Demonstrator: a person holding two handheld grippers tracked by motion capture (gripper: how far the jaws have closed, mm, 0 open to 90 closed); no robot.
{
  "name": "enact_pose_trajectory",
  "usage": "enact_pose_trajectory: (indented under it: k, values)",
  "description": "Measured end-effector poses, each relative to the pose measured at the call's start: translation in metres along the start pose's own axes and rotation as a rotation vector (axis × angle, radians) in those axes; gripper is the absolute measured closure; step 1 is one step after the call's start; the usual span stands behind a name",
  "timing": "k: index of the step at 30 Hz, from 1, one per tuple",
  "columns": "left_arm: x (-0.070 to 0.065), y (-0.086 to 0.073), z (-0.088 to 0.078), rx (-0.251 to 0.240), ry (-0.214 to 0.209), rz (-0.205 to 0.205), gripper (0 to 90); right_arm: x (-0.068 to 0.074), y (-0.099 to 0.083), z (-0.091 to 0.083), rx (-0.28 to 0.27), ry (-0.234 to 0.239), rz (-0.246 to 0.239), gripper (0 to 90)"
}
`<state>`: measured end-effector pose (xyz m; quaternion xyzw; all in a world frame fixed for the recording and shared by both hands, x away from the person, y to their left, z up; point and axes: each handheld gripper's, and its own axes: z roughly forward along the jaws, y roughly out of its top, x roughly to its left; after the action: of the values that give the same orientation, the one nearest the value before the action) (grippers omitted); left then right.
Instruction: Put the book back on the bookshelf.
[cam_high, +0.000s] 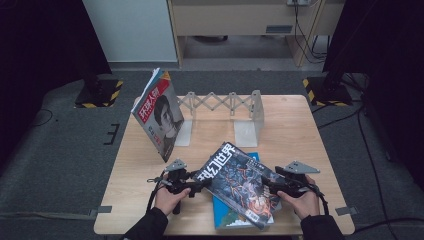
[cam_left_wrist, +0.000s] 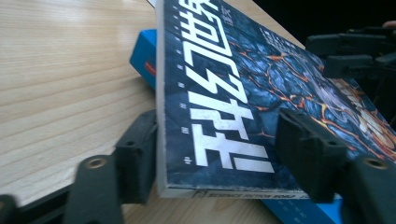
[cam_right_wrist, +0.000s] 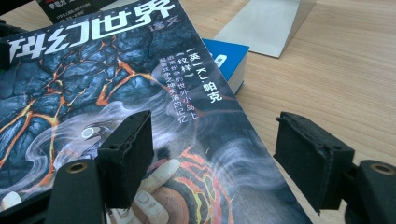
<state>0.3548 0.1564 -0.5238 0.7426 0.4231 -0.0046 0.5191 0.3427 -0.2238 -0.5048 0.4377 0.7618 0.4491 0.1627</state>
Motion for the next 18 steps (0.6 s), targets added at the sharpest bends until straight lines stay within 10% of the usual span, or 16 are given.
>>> enact_pose_trajectory:
  k: [11,18]
  values:
    - [0.002,0.0,0.009,0.008,-0.047,-0.046,24.4,0.001,0.0,0.002,-0.007,0.009,0.005,28.1]
    - [-0.003,0.009,-0.005,-0.043,-0.046,-0.035,43.9,0.002,-0.001,0.003,-0.009,0.011,-0.002,28.1]
